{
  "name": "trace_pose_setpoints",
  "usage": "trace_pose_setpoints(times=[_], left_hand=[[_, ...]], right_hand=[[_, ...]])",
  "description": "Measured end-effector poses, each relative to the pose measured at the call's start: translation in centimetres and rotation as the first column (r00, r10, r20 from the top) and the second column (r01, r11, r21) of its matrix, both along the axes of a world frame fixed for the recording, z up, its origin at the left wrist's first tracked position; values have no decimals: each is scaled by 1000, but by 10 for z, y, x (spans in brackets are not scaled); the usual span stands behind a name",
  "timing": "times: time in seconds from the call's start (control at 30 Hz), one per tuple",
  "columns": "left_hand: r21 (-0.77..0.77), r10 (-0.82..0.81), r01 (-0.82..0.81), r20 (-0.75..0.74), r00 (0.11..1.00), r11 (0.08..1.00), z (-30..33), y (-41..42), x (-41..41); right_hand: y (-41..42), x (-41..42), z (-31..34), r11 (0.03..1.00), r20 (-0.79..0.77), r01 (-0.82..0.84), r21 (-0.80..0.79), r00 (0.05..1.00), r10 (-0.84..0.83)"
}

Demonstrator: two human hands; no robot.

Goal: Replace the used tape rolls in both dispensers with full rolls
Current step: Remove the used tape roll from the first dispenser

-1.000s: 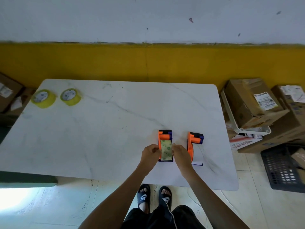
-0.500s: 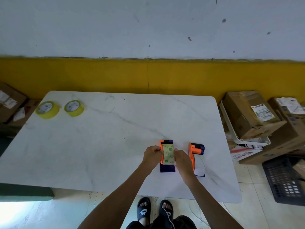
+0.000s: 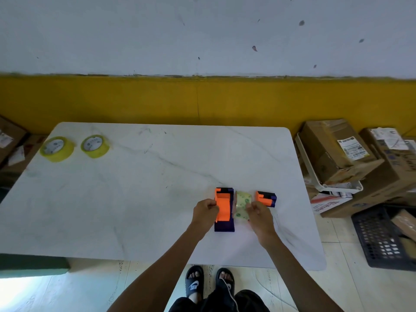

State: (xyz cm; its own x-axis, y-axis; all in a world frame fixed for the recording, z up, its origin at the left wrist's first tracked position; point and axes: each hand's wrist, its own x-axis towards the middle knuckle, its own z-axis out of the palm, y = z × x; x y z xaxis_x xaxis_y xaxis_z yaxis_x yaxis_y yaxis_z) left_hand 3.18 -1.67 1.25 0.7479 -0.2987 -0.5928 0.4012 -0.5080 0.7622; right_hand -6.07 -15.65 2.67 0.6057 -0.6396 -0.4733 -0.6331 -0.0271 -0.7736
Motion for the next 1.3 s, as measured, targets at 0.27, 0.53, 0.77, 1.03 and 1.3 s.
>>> trace_pose_setpoints(times=[0.27, 0.53, 0.77, 1.03, 1.3], left_hand=[[61, -64, 62, 22, 998, 996, -4, 8, -15], [131, -195, 191, 18, 981, 973, -12, 16, -24], [167, -261, 261, -17, 965, 951, -11, 16, -21], [168, -132, 113, 112, 985, 979, 11, 15, 0], [10, -66, 68, 372, 926, 998, 68, 31, 60]], right_hand=[[-17, 6, 5, 998, 68, 55, 20, 996, -56], [-13, 1, -2, 999, 105, 26, 19, 994, -28], [-11, -2, -2, 1000, 120, 19, 21, 993, -22], [-15, 27, 17, 996, 198, -71, -57, 977, 81], [29, 91, 51, 966, 283, -248, -69, 924, 258]])
